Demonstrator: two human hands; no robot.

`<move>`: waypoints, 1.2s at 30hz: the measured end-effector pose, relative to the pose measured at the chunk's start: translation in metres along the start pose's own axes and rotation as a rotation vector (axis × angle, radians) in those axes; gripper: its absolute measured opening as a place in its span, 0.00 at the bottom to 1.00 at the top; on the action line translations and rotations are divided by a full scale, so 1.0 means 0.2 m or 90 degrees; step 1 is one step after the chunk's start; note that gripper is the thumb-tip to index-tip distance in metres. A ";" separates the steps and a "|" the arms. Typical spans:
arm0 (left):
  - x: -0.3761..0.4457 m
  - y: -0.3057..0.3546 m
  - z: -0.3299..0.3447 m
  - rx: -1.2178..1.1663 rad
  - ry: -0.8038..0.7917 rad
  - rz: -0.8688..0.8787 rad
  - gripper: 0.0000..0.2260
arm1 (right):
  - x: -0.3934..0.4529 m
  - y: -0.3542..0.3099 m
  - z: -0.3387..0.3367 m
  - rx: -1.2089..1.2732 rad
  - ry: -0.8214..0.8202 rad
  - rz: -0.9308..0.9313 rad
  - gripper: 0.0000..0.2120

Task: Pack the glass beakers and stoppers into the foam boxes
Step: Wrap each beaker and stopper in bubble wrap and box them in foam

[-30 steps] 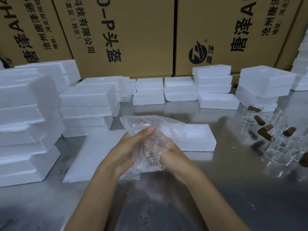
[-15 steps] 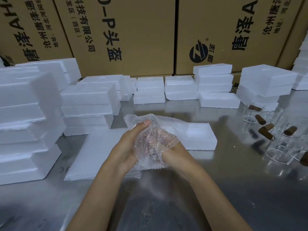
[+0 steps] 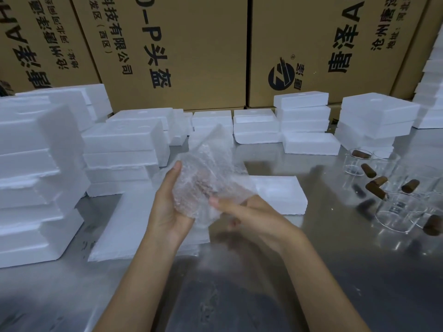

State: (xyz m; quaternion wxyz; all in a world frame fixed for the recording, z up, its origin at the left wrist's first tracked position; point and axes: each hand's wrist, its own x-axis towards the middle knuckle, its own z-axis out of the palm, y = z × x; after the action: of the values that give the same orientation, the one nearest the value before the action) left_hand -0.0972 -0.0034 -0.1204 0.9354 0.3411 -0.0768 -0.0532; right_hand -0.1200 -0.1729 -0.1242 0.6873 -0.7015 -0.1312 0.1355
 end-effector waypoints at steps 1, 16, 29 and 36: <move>0.00 -0.02 0.01 0.016 -0.015 -0.022 0.18 | 0.02 0.00 0.00 0.062 0.070 -0.034 0.08; -0.03 -0.18 0.02 0.627 -0.070 0.042 0.23 | 0.08 0.06 -0.15 -0.061 0.513 -0.088 0.11; -0.02 -0.26 0.00 0.779 0.013 0.209 0.17 | 0.00 -0.04 -0.09 0.003 0.364 -0.181 0.07; -0.03 -0.28 0.00 0.812 0.049 0.225 0.15 | 0.05 0.02 -0.08 -0.192 0.314 -0.192 0.05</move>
State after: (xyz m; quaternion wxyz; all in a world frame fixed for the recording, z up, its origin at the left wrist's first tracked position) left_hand -0.1053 -0.0451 -0.1569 0.5468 0.8119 -0.1148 0.1690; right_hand -0.1051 -0.1843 -0.1284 0.5990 -0.7797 -0.0817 -0.1630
